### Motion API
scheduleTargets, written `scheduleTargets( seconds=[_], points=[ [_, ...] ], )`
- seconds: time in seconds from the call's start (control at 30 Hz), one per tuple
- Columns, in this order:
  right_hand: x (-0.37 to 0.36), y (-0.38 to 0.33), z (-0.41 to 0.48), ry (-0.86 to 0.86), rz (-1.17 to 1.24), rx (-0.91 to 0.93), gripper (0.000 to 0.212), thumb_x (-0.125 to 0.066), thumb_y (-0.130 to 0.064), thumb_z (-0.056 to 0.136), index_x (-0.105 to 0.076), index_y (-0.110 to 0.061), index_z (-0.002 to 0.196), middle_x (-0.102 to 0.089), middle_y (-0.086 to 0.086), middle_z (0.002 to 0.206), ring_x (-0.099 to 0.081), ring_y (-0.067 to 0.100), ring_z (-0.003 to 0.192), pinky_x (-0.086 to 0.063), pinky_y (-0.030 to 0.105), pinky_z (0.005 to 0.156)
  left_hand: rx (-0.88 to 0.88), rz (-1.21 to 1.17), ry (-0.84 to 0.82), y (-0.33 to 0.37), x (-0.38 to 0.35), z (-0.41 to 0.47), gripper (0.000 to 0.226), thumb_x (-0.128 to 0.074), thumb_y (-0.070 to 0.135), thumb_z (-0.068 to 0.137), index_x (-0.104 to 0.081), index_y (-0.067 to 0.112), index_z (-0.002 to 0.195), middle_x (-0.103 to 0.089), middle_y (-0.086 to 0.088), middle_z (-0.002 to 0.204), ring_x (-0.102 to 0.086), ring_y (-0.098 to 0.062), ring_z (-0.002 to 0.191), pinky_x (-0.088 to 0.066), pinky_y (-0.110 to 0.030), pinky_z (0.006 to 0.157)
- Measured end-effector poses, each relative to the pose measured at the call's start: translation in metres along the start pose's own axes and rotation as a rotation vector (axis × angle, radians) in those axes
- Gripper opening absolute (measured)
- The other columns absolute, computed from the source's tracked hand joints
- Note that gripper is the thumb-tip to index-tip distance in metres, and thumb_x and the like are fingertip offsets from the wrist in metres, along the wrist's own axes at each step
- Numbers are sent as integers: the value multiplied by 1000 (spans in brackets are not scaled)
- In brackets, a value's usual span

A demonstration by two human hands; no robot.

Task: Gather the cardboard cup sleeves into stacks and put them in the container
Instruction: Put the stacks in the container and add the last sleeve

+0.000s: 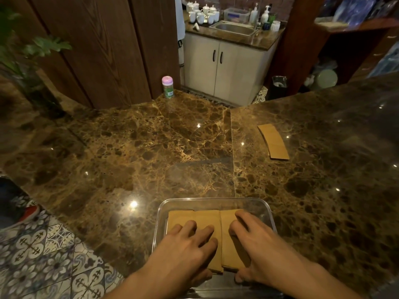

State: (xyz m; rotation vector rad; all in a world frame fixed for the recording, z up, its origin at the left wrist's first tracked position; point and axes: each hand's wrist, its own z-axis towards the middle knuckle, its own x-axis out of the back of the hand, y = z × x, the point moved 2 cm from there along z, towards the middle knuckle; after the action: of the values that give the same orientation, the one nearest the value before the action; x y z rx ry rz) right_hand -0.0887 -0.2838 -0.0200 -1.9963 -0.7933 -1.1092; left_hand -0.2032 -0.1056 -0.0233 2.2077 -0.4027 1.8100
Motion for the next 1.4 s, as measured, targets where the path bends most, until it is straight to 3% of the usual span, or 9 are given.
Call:
scheduleTargets(
  seconds=[0.17,0.4,0.53,0.63,0.73,0.8,0.97,1.17,1.4],
  points=[
    [2,-1,0,10,-4,-24,86,-83,-43,79,-33,-25,146,-7,-2,166,-50,26,135,-54,33,102,43,32,12,3,1,3,64,-74,68,71,-68,30,121,-69,-2,130,-68,-23,93,-58,-35,65],
    [8,-7,0,23,-16,-6,86,-76,-53,84,-30,-23,150,-6,0,170,-28,26,151,-48,37,111,84,11,39,2,3,2,66,-73,71,69,-68,31,122,-70,-3,126,-69,-24,95,-60,-35,66],
    [27,-8,1,-54,18,-47,95,-72,-77,73,-39,-29,147,-9,-7,168,-21,23,152,-43,41,115,93,-22,3,-3,3,5,72,-71,82,62,-74,34,115,-73,0,121,-72,-20,88,-61,-33,62],
    [58,5,2,177,177,-143,80,-45,-105,59,-55,-45,112,-51,-31,125,-55,-4,111,-55,21,88,135,-101,38,-7,4,6,70,-55,89,72,-77,36,112,-75,-2,118,-73,-19,84,-60,-28,61],
    [91,53,26,560,332,-313,63,-43,-100,69,-56,-42,90,-64,-21,84,-61,-4,71,-45,12,55,179,-183,155,-11,12,5,65,-44,82,84,-77,35,114,-75,1,116,-73,-17,87,-61,-28,64],
    [105,99,58,614,308,-421,54,-59,-84,79,-60,-36,105,-69,-13,102,-63,2,83,-50,24,66,195,-265,252,-15,24,4,57,-51,76,86,-76,34,116,-74,5,117,-73,-15,92,-62,-31,70],
    [113,195,139,505,255,-755,97,-73,-73,81,-44,-7,147,-60,22,142,-56,43,131,-49,49,103,249,-432,430,-37,60,19,38,-61,57,96,-70,33,124,-71,18,116,-68,-4,99,-59,-27,78],
    [106,218,188,499,263,-955,99,-75,-68,83,-37,-7,151,-59,24,142,-55,46,130,-50,49,100,302,-575,462,-63,75,53,36,-57,61,96,-68,39,122,-69,28,107,-56,19,92,-42,-2,76],
    [116,241,189,524,235,-997,82,-82,-53,84,-50,-3,140,-65,22,134,-62,42,125,-54,45,97,302,-719,456,-80,65,91,37,-55,63,94,-69,38,118,-70,26,101,-62,10,92,-49,-10,71]
  ],
)
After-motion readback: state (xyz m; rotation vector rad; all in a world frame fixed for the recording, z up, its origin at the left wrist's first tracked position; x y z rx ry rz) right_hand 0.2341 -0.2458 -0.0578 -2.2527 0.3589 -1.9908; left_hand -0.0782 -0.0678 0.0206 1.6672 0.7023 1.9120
